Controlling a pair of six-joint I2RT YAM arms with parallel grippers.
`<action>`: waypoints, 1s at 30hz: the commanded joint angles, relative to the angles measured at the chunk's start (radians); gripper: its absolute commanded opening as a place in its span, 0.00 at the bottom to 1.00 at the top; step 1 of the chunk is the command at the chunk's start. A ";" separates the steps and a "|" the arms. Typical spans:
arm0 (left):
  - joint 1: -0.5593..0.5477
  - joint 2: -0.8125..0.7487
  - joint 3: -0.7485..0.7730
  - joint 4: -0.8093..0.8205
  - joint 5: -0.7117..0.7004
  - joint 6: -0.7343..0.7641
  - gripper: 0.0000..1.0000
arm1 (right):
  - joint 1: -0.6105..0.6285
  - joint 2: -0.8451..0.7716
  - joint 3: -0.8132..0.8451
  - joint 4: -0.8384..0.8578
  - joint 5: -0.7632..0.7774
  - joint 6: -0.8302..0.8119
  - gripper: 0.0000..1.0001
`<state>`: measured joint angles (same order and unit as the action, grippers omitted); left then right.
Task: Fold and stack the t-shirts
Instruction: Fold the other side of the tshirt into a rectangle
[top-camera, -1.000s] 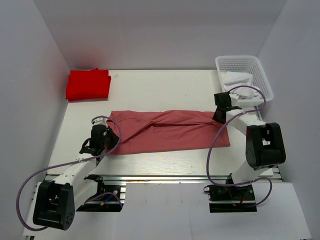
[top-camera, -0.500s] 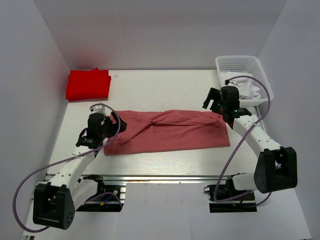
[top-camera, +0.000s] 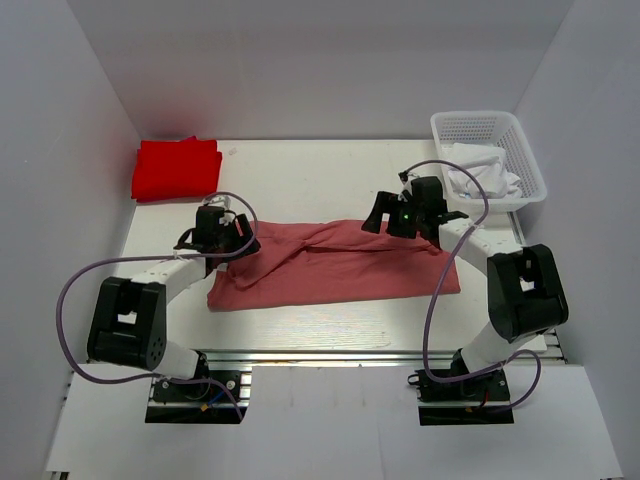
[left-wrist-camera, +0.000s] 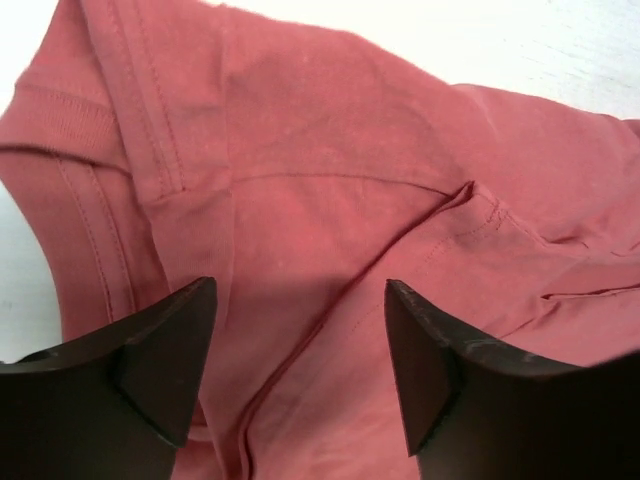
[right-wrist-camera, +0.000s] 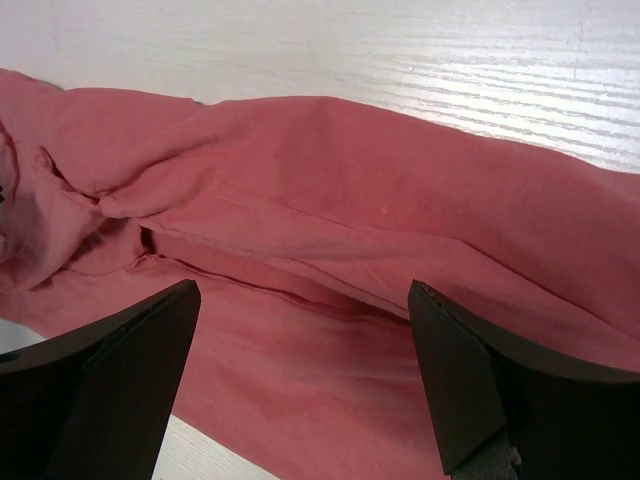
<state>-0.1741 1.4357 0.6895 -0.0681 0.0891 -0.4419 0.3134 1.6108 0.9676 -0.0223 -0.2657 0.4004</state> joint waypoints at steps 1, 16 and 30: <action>-0.001 -0.006 0.001 0.085 0.014 0.032 0.76 | -0.010 -0.003 0.016 0.024 -0.024 0.009 0.90; -0.010 0.150 0.070 0.080 0.030 0.042 0.57 | -0.013 0.001 0.016 -0.048 0.054 -0.011 0.90; -0.010 0.052 0.027 0.159 0.149 0.077 0.00 | -0.014 0.011 0.016 -0.059 0.056 -0.015 0.90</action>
<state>-0.1791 1.5391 0.7235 0.0463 0.1989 -0.3885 0.3035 1.6184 0.9676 -0.0795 -0.2119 0.4030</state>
